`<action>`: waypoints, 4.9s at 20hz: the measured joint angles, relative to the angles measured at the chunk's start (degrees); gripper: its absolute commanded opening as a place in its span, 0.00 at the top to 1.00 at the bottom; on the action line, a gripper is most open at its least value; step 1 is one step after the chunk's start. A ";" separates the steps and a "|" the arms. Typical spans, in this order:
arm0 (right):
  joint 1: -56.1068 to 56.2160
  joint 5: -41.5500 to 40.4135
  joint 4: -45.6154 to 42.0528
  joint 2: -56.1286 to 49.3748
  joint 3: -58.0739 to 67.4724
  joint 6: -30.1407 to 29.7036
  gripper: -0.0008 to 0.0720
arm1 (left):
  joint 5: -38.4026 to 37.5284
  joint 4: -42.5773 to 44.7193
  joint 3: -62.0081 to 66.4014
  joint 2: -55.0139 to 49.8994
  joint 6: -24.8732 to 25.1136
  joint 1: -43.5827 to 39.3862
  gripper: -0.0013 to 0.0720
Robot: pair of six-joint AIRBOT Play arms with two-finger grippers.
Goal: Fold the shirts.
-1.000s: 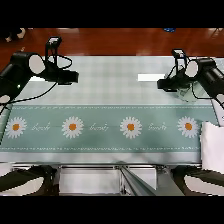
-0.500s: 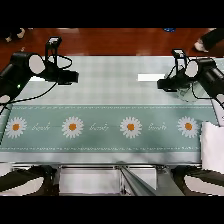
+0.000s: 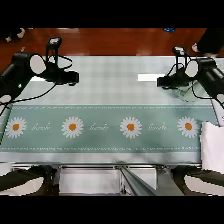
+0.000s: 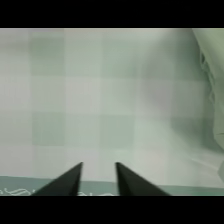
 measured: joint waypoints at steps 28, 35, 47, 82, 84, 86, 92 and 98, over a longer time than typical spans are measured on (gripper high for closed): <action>-23.19 7.13 4.33 -21.70 16.72 -4.68 0.42 | 4.13 -5.18 -18.47 12.76 -1.53 -5.42 0.29; -23.30 7.43 8.61 -24.06 16.79 -7.39 0.95 | 5.79 -5.97 -18.47 12.79 -1.36 -5.20 0.29; -23.23 6.36 14.58 -9.07 32.41 -11.19 0.95 | 1.51 -3.76 -18.47 22.10 -0.72 9.31 0.29; 18.03 3.65 36.89 8.59 46.95 -23.43 0.95 | 4.61 -4.94 -20.02 24.46 -0.74 6.62 0.29; 19.76 6.40 34.82 8.17 43.30 -21.77 0.95 | 4.68 -4.92 -20.02 24.83 -0.76 9.01 0.29; 20.72 9.29 33.31 7.96 36.54 -20.65 0.95 | 4.76 -4.66 -20.02 25.00 -0.90 11.56 0.29; 21.55 7.17 20.13 6.78 7.54 -15.32 0.95 | 3.72 -4.96 -20.02 25.18 -0.96 14.05 0.29; 21.62 8.72 1.70 1.97 -4.72 -4.50 0.42 | 3.37 -6.93 -20.85 24.68 -0.92 9.66 0.29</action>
